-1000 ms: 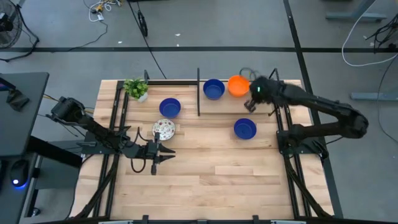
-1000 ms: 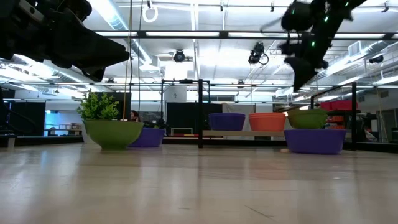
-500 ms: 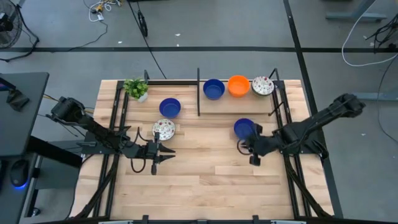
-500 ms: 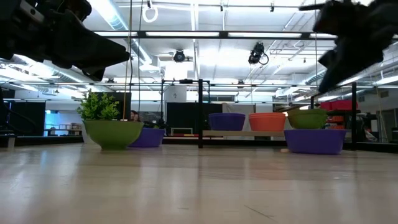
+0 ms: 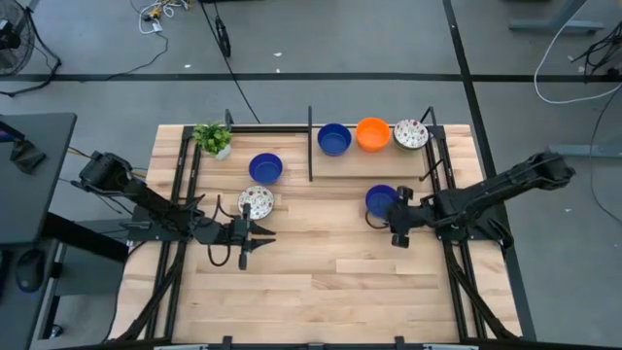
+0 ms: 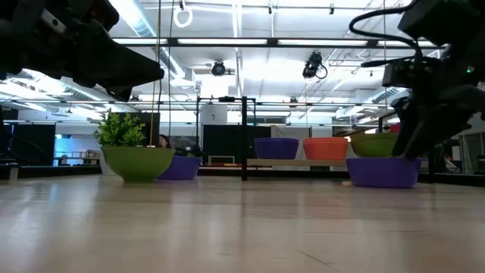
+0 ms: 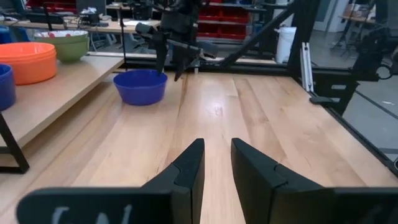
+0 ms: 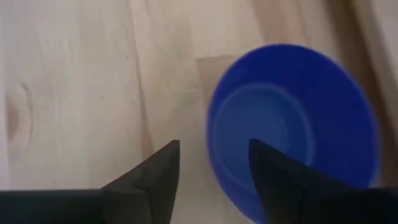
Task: Pick & Place Mini bowls
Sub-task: Stack the blue bowl on top of the blue bowl on the shelf, then stack the white patterned bowl on top of the white patterned bowl on the shelf
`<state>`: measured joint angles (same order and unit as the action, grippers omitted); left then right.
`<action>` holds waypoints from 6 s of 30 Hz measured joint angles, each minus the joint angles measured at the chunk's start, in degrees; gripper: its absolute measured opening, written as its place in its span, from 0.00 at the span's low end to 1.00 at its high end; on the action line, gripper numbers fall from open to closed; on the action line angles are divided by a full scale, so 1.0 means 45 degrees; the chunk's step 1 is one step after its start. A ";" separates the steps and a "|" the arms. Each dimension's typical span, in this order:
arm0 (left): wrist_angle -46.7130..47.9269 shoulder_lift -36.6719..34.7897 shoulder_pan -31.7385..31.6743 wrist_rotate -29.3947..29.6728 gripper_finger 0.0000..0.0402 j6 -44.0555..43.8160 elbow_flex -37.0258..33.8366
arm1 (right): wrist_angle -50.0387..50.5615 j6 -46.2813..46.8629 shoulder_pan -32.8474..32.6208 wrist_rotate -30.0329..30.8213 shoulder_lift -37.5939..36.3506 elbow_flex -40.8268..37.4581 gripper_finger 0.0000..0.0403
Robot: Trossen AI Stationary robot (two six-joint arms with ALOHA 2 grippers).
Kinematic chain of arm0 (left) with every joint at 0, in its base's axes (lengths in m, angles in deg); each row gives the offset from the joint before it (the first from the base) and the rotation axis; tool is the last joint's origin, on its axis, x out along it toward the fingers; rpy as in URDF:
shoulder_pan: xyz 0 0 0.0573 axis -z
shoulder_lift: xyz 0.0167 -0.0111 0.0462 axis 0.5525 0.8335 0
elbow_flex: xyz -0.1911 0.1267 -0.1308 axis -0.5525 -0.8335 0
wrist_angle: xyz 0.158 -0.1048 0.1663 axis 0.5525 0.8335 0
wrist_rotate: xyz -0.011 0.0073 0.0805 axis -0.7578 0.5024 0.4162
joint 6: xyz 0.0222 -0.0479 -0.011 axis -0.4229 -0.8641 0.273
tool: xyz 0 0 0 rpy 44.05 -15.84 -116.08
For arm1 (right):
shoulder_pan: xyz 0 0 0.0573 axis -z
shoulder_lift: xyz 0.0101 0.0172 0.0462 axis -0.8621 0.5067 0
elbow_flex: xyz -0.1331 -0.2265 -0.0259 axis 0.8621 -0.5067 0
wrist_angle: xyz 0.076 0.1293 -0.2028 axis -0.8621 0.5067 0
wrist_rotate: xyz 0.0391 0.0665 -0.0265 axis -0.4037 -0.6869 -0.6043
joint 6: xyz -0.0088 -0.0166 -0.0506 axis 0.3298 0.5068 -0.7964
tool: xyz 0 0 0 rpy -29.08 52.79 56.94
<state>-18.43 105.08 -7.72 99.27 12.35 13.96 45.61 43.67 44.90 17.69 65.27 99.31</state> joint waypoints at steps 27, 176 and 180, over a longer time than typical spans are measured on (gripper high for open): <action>0.0403 0.0000 0.0015 -0.0015 0.21 -0.0338 0.0000 | -0.1463 -0.2576 0.1191 -0.1262 0.1282 -0.0049 0.01; 1.6198 0.1025 -0.2455 -0.2471 0.05 -0.0644 0.5819 | -0.6491 -0.2165 -0.2676 -0.0970 0.5691 0.3880 0.01; 1.3969 0.1035 -0.1953 -0.3415 0.03 -0.0008 0.5814 | -0.5882 -0.1837 -0.2981 -0.0215 0.4735 0.3880 0.01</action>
<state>44.43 109.73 -16.51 83.91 12.32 40.12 19.14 35.41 31.48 16.72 86.58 116.78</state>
